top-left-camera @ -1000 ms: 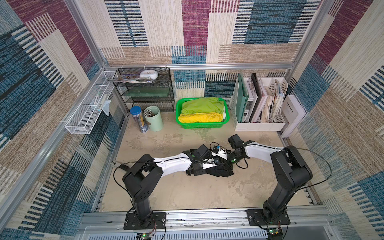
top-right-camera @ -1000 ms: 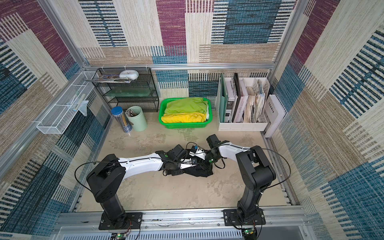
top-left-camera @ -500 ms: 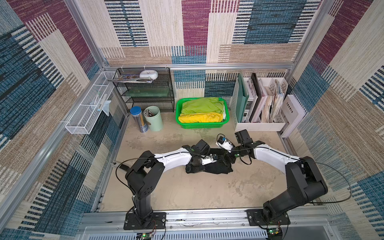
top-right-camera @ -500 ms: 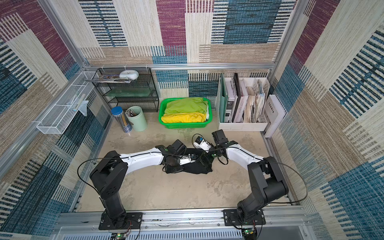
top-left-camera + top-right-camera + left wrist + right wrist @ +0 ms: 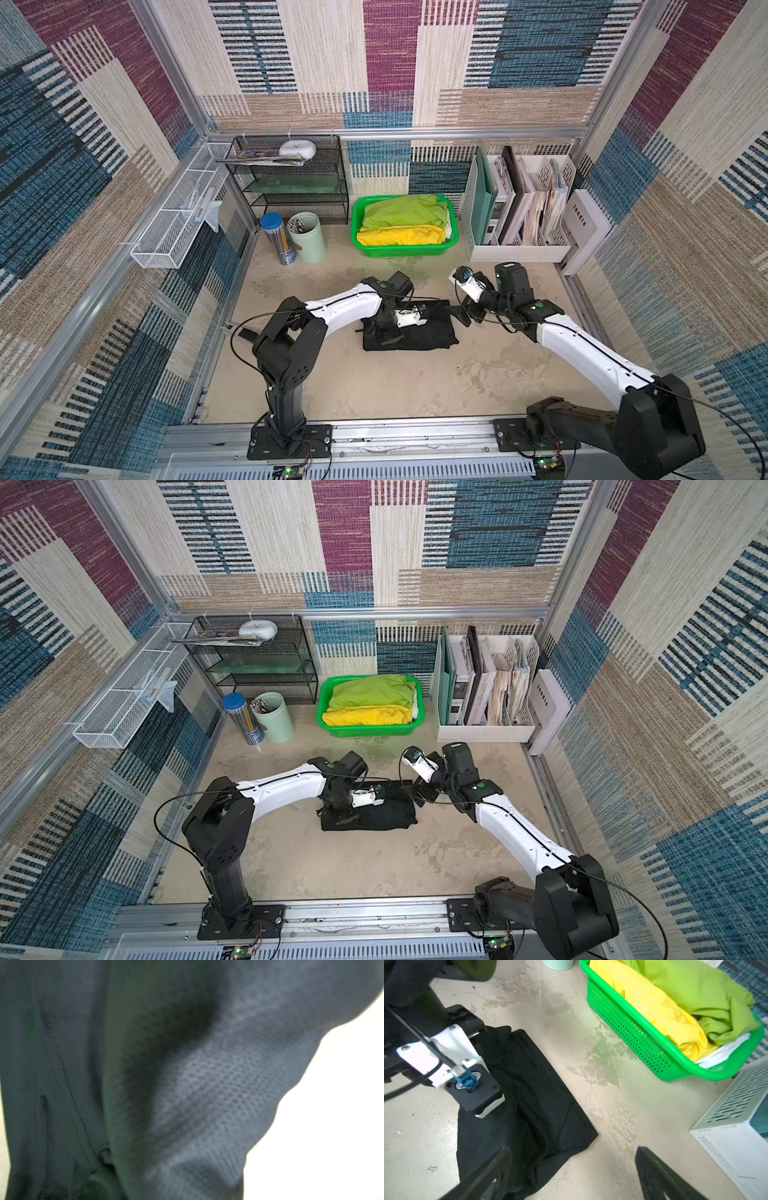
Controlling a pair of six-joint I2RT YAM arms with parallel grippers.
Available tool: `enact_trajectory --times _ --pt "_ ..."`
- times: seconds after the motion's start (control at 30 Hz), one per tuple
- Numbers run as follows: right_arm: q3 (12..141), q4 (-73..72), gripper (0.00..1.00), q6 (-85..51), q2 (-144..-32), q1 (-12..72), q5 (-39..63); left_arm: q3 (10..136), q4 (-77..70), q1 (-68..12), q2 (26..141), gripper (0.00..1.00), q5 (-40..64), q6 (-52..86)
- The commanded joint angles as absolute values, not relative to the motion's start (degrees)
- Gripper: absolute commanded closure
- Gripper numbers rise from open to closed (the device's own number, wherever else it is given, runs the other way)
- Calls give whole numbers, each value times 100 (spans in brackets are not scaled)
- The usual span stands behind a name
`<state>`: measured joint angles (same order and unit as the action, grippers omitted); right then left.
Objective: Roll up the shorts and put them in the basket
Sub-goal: Roll the shorts at the center of the board.
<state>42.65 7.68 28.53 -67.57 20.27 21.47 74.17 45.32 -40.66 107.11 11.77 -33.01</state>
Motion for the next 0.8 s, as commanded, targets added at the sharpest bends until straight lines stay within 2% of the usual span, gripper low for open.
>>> enact_trajectory --times 0.0,0.27,0.43,0.77 --pt "4118 670 2 3215 -6477 2036 2234 7578 5202 -4010 10768 79 1557 -3255" --pt "4023 666 1 3968 -5906 2255 2190 8192 5917 -3690 11126 78 2395 -3358" --pt "3675 691 1 4738 -5580 2837 1875 8548 6307 -3519 11527 79 2556 -3340" --pt "3165 306 1 5263 -6036 3817 1474 9341 7118 -3159 12453 77 3507 -3450"
